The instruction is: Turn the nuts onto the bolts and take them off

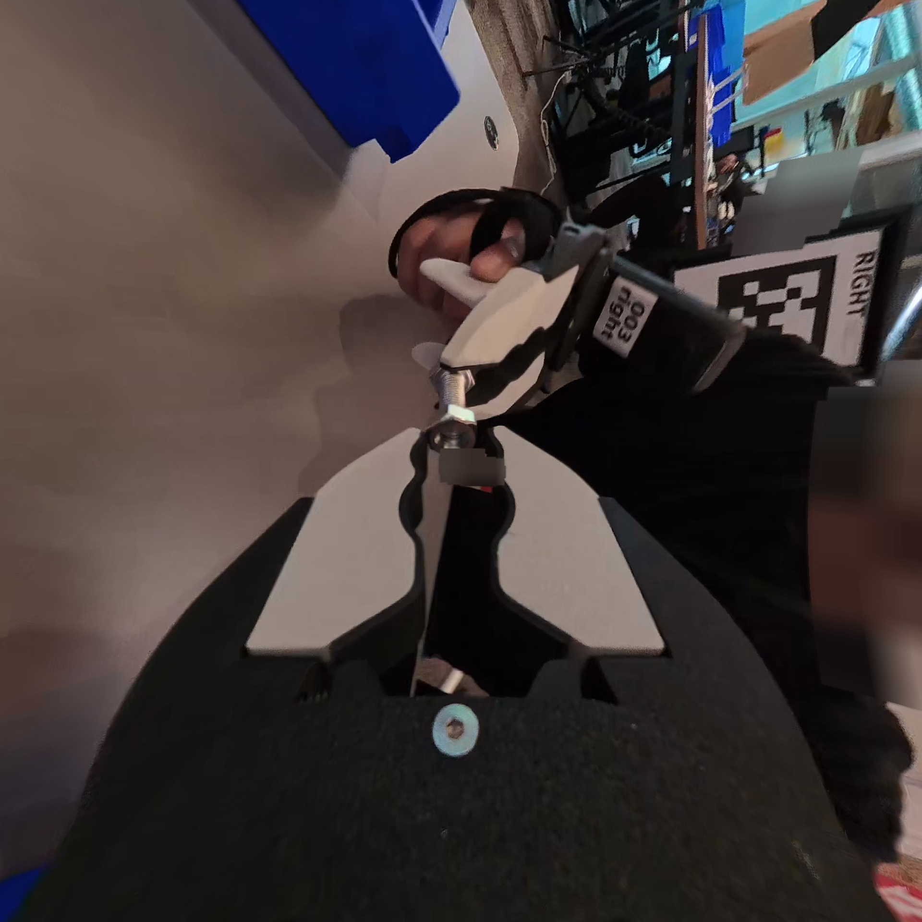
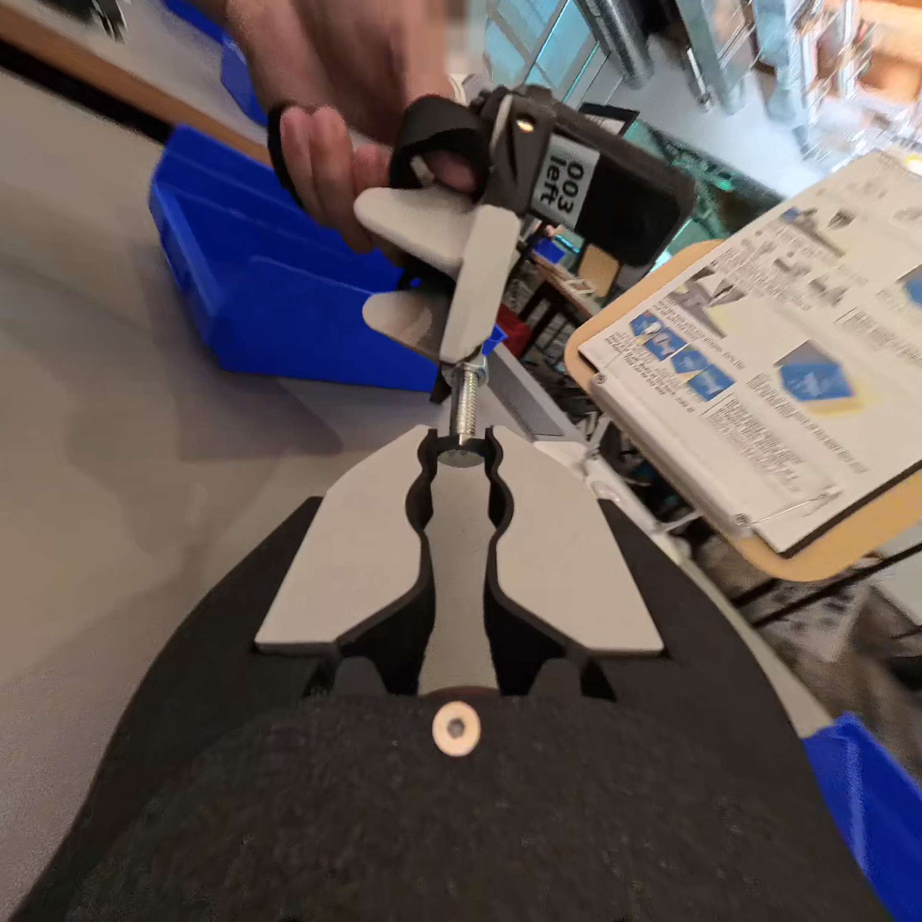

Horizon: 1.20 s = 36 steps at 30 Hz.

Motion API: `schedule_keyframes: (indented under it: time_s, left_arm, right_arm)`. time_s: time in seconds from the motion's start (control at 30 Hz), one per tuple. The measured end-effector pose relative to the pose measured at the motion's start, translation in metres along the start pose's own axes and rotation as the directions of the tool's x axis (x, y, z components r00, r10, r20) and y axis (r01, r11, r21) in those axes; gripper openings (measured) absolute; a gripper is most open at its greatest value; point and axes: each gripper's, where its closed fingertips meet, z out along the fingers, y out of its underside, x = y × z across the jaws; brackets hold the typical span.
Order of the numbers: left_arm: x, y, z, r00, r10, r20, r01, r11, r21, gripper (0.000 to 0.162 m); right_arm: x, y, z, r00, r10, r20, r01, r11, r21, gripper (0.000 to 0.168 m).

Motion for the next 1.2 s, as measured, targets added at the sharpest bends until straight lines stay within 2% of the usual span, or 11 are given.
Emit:
schedule_keyframes:
  time_s: [0.1,0.2,0.33,0.5,0.6,0.67,0.77,0.83,0.97,1.1,1.2]
  left_arm:
    - [-0.003,-0.007,-0.006,0.984,0.159,0.084,-0.16,0.987,0.013,0.055]
    - [-0.011,-0.012,-0.017,0.911,0.359,0.202,-0.365,0.931,-0.009,0.058]
    - [-0.003,-0.004,-0.019,0.798,0.574,0.182,-0.572,0.817,-0.072,0.059]
    - [0.002,-0.002,-0.013,0.616,0.747,0.248,-0.738,0.658,-0.149,0.055]
    - [0.007,0.001,-0.01,0.6,0.771,0.216,-0.757,0.634,-0.158,0.047]
    - [0.007,0.0,-0.012,0.579,0.783,0.228,-0.772,0.616,-0.157,0.04]
    - [0.008,-0.006,-0.016,0.532,0.806,0.259,-0.809,0.574,-0.125,0.011]
    - [0.009,-0.006,-0.017,0.513,0.817,0.264,-0.823,0.556,-0.119,0.0]
    - [0.004,-0.003,-0.016,0.566,0.783,0.259,-0.779,0.611,-0.145,0.0]
    - [0.007,-0.011,-0.024,0.569,0.765,0.303,-0.781,0.618,-0.095,0.0]
    - [0.02,-0.019,-0.034,0.627,0.729,0.274,-0.764,0.645,0.033,0.026]
  right_arm:
    - [0.001,-0.002,0.001,0.973,0.205,0.11,-0.208,0.978,0.02,0.018]
    - [-0.002,-0.005,0.003,0.857,0.447,0.257,-0.464,0.886,0.005,0.018]
    - [-0.005,-0.009,0.006,0.509,0.734,0.449,-0.79,0.605,-0.095,0.018]
    - [-0.009,-0.016,0.004,0.09,0.807,0.584,-0.934,0.271,-0.232,0.018]
    - [-0.006,-0.018,0.004,-0.019,0.799,0.601,-0.95,0.173,-0.26,0.017]
    - [-0.006,-0.019,0.003,-0.058,0.79,0.61,-0.95,0.145,-0.278,0.017]
    - [-0.008,-0.02,0.003,-0.07,0.788,0.612,-0.947,0.141,-0.29,0.017]
    - [-0.009,-0.02,0.003,-0.07,0.788,0.611,-0.947,0.141,-0.29,0.017]
    - [-0.01,-0.021,0.003,0.004,0.791,0.612,-0.946,0.202,-0.255,0.017]
    - [-0.005,-0.02,0.002,-0.012,0.792,0.611,-0.953,0.176,-0.247,0.017]
    - [0.0,-0.016,0.002,-0.06,0.79,0.61,-0.96,0.121,-0.252,0.017]
